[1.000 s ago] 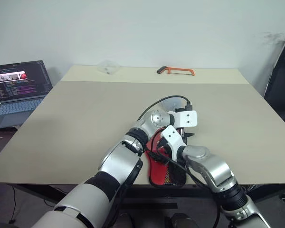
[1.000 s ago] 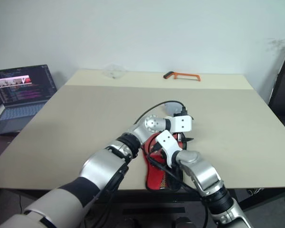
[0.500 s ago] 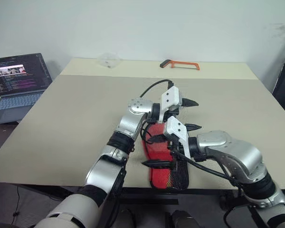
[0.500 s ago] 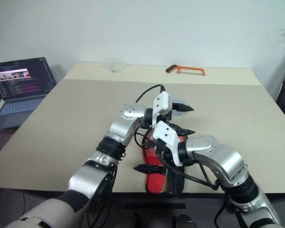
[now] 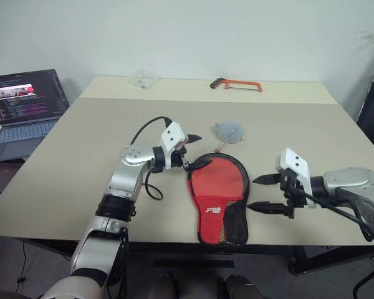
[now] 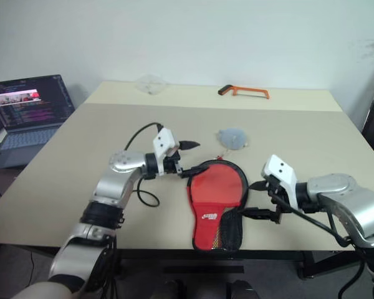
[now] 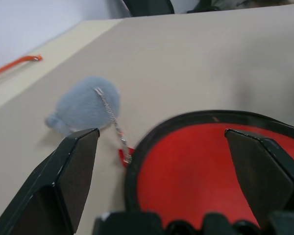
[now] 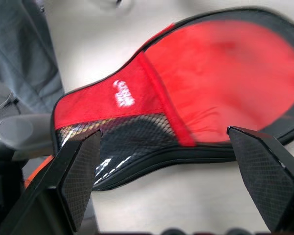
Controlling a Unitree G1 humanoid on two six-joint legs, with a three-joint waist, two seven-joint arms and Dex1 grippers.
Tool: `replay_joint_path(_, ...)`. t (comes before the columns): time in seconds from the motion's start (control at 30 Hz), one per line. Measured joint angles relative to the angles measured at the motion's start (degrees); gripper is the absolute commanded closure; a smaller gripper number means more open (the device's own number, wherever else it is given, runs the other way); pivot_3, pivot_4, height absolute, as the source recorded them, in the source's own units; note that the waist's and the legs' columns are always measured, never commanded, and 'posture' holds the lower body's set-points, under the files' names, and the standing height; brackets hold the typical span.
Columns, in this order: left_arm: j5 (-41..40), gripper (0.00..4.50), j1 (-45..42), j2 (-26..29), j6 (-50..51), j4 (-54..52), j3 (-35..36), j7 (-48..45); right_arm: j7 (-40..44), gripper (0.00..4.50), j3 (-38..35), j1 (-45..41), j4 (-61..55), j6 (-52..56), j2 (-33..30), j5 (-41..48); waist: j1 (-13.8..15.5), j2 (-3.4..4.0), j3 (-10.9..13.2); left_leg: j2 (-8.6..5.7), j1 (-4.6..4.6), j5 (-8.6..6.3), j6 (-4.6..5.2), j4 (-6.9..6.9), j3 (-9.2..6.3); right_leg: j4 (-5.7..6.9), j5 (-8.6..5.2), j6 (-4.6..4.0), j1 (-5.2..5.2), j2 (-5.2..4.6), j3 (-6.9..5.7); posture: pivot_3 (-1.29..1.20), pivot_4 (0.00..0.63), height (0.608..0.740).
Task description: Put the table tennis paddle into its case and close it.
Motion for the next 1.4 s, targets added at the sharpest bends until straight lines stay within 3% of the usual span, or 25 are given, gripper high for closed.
replay_joint_path(0.2, -2.2, 0.03, 4.3, 1.5, 5.6, -7.7, -1.2, -0.4, -7.9, 0.0, -2.6, -9.2, 11.0, -3.5, 7.8, -2.5, -0.6, -0.01, 0.0, -0.02, 0.19, 0.0, 0.0, 0.02, 0.03, -0.03, 0.02, 0.02, 0.21, -0.03, 0.04, 0.0, 0.15, 0.74)
replay_joint_path(0.5, 4.5, 0.03, 11.0, -6.5, 6.5, -7.9, -5.0, 17.2, -33.5, 0.0, -5.4, -30.4, 46.2, -13.1, 26.8, -15.4, -0.3, -0.02, 0.1, -0.03, 0.2, 0.01, 0.0, 0.0, 0.04, -0.05, 0.19, -0.24, 0.24, -0.04, 0.01, 0.0, 0.15, 0.74)
replay_joint_path(0.8, 4.9, 0.03, 10.6, -13.4, 6.9, -6.8, -6.0, 24.6, -38.8, 0.0, -6.3, -43.4, 82.8, -33.6, 35.2, -22.4, -0.2, 0.03, 0.1, -0.05, 0.18, 0.0, 0.0, -0.09, 0.08, -0.05, 0.2, -0.28, 0.19, -0.05, 0.02, 0.0, 0.15, 0.74)
replay_joint_path(1.0, 6.6, 0.03, 9.3, -14.9, 9.3, -5.0, -8.1, 27.3, -41.6, 0.0, -8.1, -46.9, 93.5, -41.4, 39.0, -23.9, -0.4, 0.03, 0.1, -0.05, 0.18, 0.0, 0.0, -0.08, 0.06, -0.04, 0.2, -0.27, 0.2, -0.05, 0.03, 0.0, 0.15, 0.74)
replay_joint_path(1.4, 6.5, 0.03, 5.8, -18.2, 16.7, -2.5, -8.6, 30.4, -49.1, 0.0, -9.7, -47.2, 99.2, -45.3, 43.7, -27.2, -0.5, 0.04, 0.1, -0.06, 0.2, 0.0, 0.0, -0.07, 0.02, -0.02, 0.2, -0.27, 0.24, -0.05, 0.0, 0.0, 0.15, 0.74)
